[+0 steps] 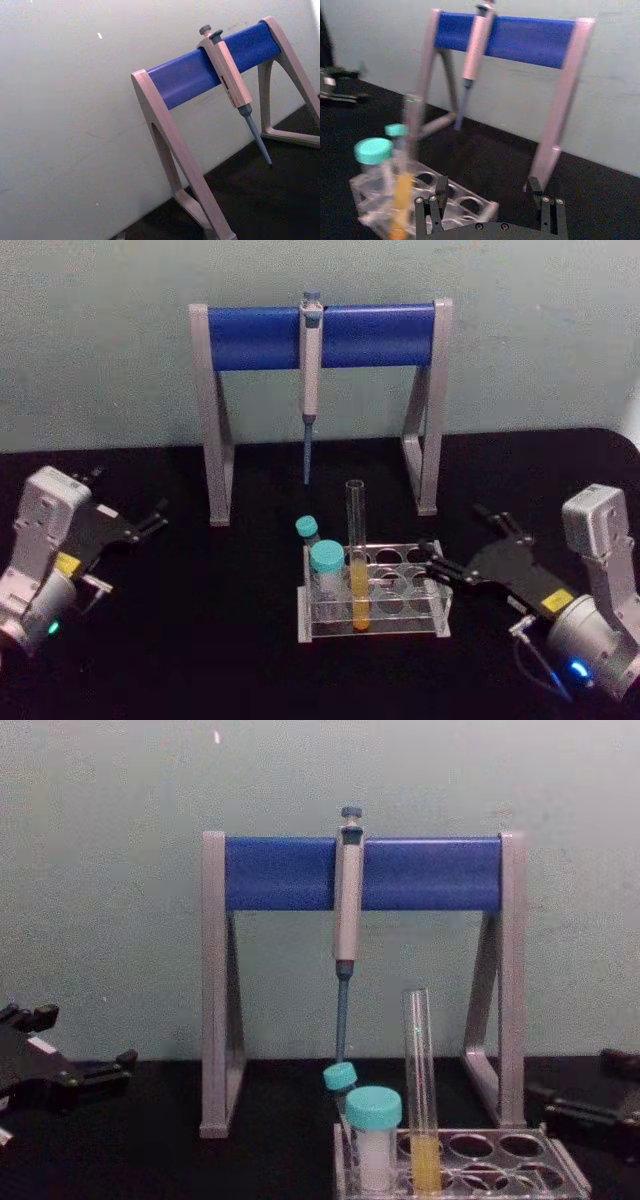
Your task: Pick up the test tube from the test tube rack, shake it, then place it back into the test tube rack.
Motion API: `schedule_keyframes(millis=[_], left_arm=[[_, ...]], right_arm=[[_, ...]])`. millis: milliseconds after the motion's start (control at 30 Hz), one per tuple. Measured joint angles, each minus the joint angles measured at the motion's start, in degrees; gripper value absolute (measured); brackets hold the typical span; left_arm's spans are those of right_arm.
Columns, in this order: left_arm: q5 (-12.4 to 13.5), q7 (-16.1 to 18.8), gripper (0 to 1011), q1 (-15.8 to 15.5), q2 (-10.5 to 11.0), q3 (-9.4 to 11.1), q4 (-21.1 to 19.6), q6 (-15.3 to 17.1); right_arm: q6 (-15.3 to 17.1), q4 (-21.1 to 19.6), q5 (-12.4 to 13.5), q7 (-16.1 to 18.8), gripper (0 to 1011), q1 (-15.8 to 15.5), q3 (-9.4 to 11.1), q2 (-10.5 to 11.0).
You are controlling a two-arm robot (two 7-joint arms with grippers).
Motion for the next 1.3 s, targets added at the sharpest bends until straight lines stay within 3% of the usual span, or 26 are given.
schedule_keyframes(millis=[600,933,1300], left_arm=[[0.0,0.0,1001,0.0,0.0,0.0,0.0,0.0],[0.0,0.0,1002,0.0,0.0,0.0,0.0,0.0],[0.0,0.0,1001,0.0,0.0,0.0,0.0,0.0]], right_arm=[[5.2,-1.51,2.48,8.5,1000,2.21,-2.07,-3.63],[6.79,2.57,3.01,11.36,1000,5.84,-2.16,-7.64],[7.2,6.89,2.51,14.07,1000,9.37,-2.38,-10.26]])
